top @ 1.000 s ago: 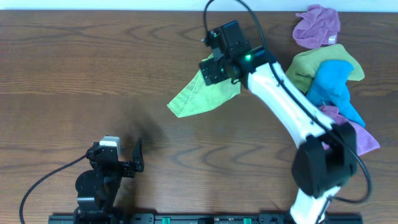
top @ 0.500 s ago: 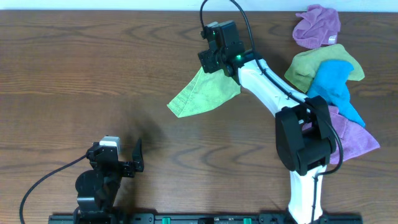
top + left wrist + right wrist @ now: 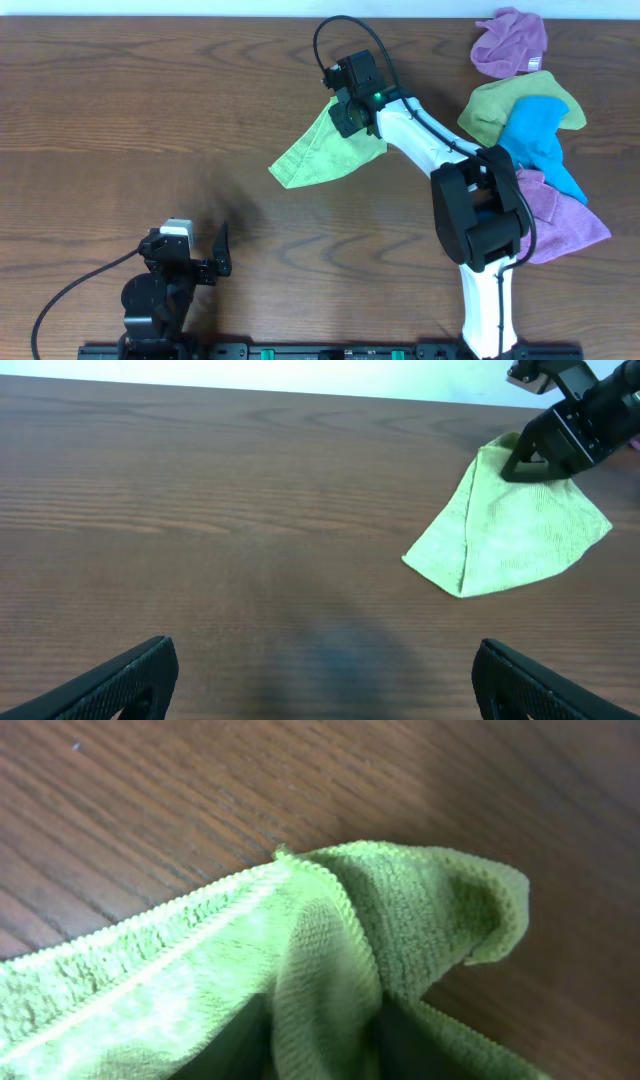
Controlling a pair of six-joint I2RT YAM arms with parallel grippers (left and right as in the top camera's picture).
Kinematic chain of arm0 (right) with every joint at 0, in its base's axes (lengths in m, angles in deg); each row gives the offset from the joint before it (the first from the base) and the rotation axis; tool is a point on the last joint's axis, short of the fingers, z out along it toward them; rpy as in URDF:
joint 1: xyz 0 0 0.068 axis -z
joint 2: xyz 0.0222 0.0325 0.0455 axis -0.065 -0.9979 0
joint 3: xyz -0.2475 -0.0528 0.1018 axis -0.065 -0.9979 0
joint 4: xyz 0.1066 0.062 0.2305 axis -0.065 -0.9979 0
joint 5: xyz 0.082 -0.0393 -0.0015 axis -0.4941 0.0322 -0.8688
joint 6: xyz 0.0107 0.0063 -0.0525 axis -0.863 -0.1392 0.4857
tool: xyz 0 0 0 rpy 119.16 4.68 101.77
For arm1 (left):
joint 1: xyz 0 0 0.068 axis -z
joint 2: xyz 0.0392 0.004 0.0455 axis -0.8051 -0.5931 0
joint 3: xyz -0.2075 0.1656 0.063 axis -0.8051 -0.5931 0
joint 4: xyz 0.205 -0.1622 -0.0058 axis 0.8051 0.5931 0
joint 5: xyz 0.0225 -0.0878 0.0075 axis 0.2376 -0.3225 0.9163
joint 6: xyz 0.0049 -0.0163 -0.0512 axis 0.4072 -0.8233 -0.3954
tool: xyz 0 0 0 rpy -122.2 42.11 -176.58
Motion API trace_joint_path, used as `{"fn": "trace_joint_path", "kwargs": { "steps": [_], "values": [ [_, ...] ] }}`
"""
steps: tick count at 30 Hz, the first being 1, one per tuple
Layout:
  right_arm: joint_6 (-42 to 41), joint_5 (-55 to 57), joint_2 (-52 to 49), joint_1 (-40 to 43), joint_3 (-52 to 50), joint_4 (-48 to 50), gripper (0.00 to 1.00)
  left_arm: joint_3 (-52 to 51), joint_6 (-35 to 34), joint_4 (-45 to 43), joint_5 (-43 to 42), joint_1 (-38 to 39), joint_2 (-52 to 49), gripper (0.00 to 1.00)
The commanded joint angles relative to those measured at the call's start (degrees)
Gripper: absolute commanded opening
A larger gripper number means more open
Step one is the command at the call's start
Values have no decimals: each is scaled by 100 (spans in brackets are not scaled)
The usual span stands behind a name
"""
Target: Fold the cloth
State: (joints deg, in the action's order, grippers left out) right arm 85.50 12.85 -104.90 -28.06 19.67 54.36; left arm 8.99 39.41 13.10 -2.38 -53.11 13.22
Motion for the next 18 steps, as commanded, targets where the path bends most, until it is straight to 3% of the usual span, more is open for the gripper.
{"fn": "trace_joint_path", "kwargs": {
  "steps": [1,5,16,17,18],
  "values": [
    [2,57,22,-42,107,-127,17,-122,98,20,-20,15,33,95],
    [-142,59,186,-120,566,-673,11,-122,98,20,-20,15,33,95],
    [-466,162,938,-254,1257,-1950,15,-122,98,20,-20,15,33,95],
    [-505,160,984,-271,1257,-2083,5,-122,98,17,-20,15,33,95],
    [-509,157,999,-286,1257,-2210,1,-122,96,17,-20,15,33,95]
  ]
}}
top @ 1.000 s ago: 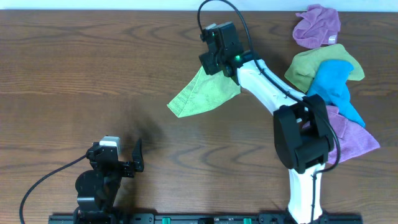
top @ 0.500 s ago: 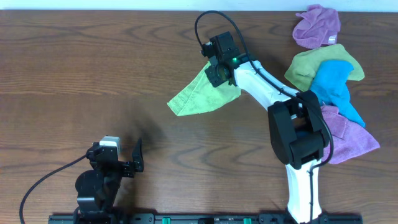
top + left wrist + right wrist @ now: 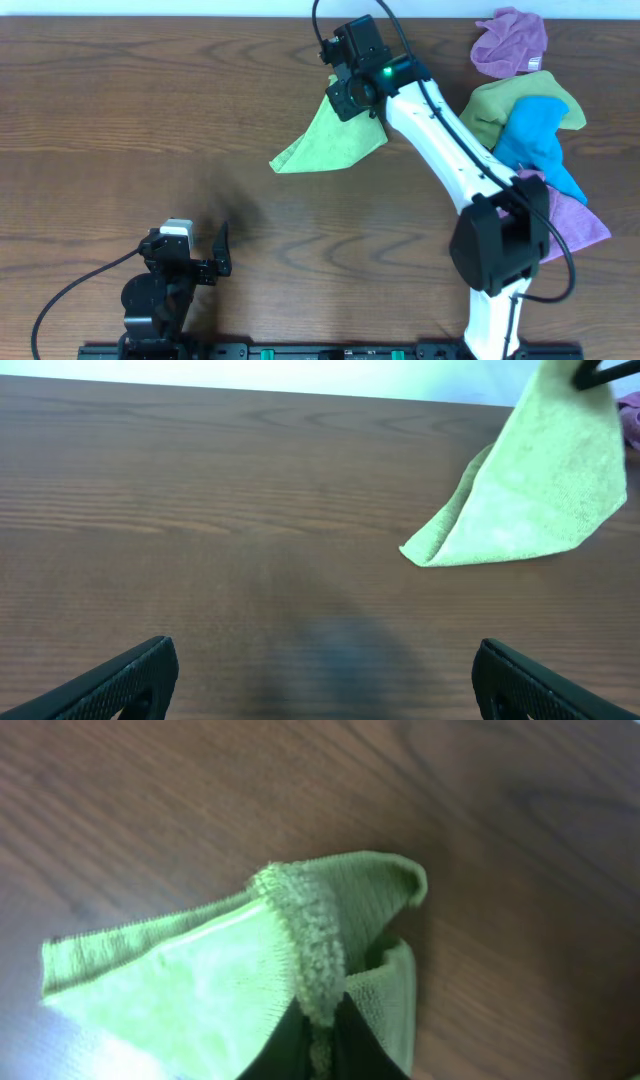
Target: Fold the cloth
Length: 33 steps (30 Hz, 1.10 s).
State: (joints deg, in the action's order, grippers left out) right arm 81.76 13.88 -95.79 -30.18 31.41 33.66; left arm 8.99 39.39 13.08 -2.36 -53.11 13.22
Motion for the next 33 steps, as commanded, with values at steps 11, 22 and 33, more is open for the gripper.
{"fn": "trace_joint_path", "kwargs": {
  "steps": [11,22,33],
  "values": [
    [-1716,-629,190,-553,74,-3080,16,-122,101,20,-22,15,33,95],
    [-1668,-61,188,-789,61,-2830,81,-122,101,22,-22,15,33,95],
    [-975,693,-546,-645,-74,-1401,66,-122,101,20,-22,15,33,95]
  ]
}}
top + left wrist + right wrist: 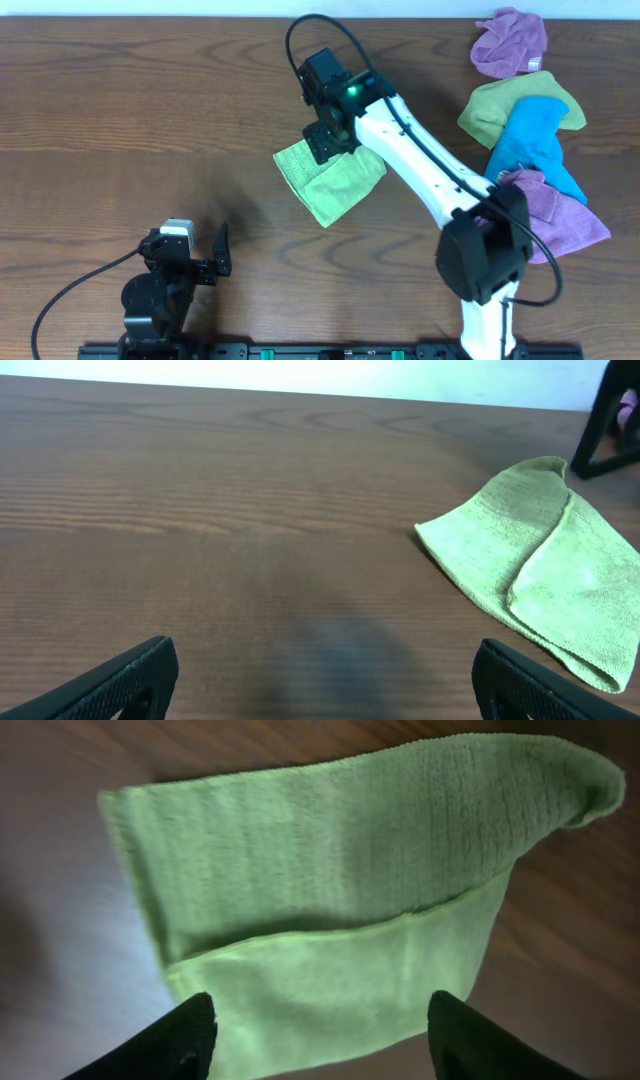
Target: Fold the cloth
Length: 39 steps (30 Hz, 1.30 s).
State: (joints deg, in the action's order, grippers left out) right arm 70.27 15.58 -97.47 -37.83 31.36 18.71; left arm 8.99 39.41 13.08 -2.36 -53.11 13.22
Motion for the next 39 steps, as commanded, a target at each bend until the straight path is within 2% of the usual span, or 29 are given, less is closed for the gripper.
{"fn": "trace_joint_path", "kwargs": {
  "steps": [1,7,18,20,21,22,25,26,29,36,39],
  "values": [
    [168,525,-483,186,-70,243,66,-122,98,22,-22,15,33,95],
    [522,203,-811,479,-70,1139,69,-122,96,20,-22,15,33,95],
    [1353,122,-1335,520,-70,1488,72,-122,96,22,-22,15,33,96],
    [1349,120,-1397,522,-70,1484,61,-122,98,22,-22,15,33,95],
    [1349,120,-1401,520,-70,1486,50,-122,98,22,-22,15,33,95],
    [1349,120,-1401,520,-70,1495,33,-122,98,22,-22,15,33,95],
    [1344,120,-1399,479,-63,1556,4,-122,96,22,-22,15,33,95],
    [1338,120,-1386,466,-39,1561,1,-122,98,20,-22,15,33,95],
    [1279,125,-1320,396,236,1572,1,-122,96,22,-22,15,33,95],
    [1281,118,-1237,201,2002,1878,1,-122,98,22,-22,15,33,96],
    [1305,125,-1237,118,2354,2205,1,-122,98,20,-22,15,33,95]
  ]
}}
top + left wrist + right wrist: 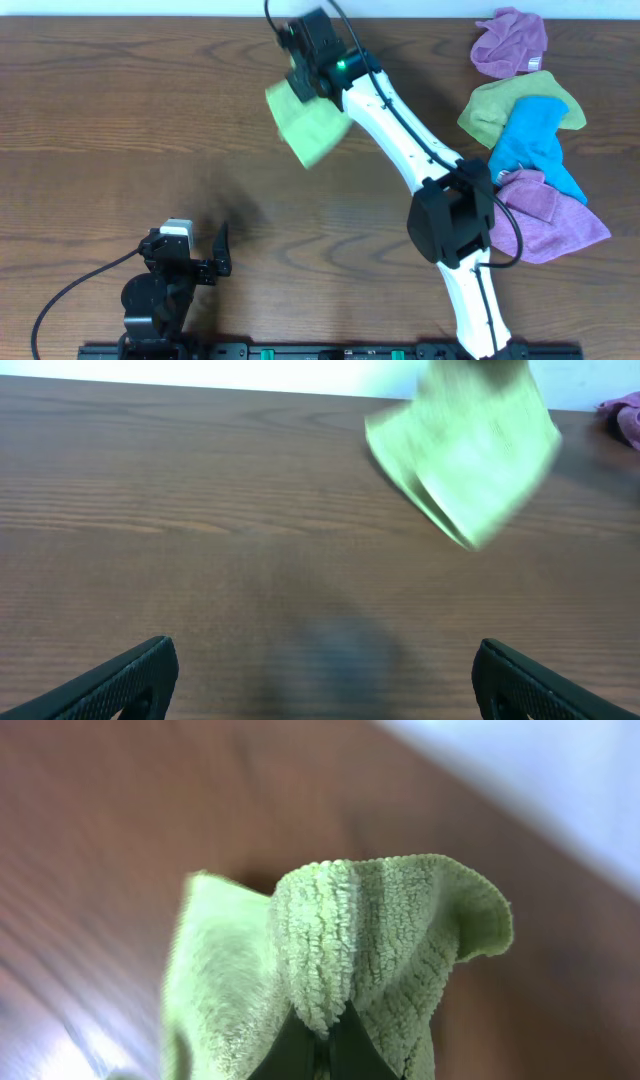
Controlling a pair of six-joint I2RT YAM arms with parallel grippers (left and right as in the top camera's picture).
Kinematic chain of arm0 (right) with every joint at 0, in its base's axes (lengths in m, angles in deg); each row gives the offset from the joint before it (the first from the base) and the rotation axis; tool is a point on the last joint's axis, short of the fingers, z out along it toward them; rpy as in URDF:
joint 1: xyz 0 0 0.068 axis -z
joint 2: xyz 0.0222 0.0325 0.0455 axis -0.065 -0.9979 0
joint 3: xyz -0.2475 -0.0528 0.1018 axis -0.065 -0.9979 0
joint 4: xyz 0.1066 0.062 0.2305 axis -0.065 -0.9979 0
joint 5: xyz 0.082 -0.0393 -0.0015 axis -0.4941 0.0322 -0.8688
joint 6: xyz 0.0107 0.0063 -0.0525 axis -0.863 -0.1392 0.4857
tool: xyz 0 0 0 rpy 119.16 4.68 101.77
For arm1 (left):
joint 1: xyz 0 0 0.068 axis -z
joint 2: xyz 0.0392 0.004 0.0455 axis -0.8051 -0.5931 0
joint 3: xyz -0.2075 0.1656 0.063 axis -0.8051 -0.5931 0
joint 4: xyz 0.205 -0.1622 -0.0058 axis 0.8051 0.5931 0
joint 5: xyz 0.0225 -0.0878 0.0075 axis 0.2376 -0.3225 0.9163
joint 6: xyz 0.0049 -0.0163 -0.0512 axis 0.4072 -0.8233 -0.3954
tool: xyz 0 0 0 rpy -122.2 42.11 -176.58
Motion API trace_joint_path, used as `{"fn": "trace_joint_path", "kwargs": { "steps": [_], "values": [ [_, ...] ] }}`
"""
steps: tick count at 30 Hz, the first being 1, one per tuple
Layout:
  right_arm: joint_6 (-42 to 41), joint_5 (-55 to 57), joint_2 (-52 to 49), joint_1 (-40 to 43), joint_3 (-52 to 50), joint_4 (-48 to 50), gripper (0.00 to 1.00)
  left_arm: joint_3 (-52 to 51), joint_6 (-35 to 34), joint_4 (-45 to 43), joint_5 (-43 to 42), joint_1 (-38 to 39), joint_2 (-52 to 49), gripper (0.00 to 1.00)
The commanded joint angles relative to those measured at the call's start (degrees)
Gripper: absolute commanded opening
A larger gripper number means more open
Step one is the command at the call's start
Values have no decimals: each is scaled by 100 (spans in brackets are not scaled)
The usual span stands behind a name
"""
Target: Fold the cloth
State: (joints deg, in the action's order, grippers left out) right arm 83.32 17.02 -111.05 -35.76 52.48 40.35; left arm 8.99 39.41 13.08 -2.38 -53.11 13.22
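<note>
The light green cloth (305,125) hangs folded and motion-blurred above the table near its far edge. My right gripper (308,72) is shut on the cloth's upper fold. In the right wrist view the cloth (340,930) bunches between the dark fingers of the right gripper (325,1042). The left wrist view shows the same cloth (460,460) in the air ahead. My left gripper (325,670) is open and empty, low over the near left of the table, far from the cloth; the overhead shows it as well, the left gripper (205,262).
A heap of other cloths lies at the right: a purple one (510,40), an olive-green one (500,105), a blue one (540,145) and another purple one (565,220). The table's far edge (150,18) runs just behind the held cloth.
The cloth lay folded flat on the table with my right gripper open above it. Now the right gripper is shut on it and holds it up, farther back and left. The left arm is unmoved.
My right gripper first pinched a corner of the cloth, which lay as a triangle. Then that corner was held higher. Then the cloth lay folded over as a rough rectangle, let go. Now it is gripped again and off the table.
</note>
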Motion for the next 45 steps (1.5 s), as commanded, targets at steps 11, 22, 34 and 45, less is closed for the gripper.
{"fn": "trace_joint_path", "kwargs": {
  "steps": [11,22,34,45],
  "values": [
    [74,1239,162,-74,415,-531,1,-122,96,22,-20,15,33,96],
    [-2070,2011,205,-57,411,-728,1,-122,98,20,-20,15,33,95],
    [503,-1895,205,-308,411,-1370,1,-122,98,22,-20,15,33,95],
    [1091,-1311,142,-356,404,-2693,99,-122,96,20,-20,15,33,95]
  ]
}}
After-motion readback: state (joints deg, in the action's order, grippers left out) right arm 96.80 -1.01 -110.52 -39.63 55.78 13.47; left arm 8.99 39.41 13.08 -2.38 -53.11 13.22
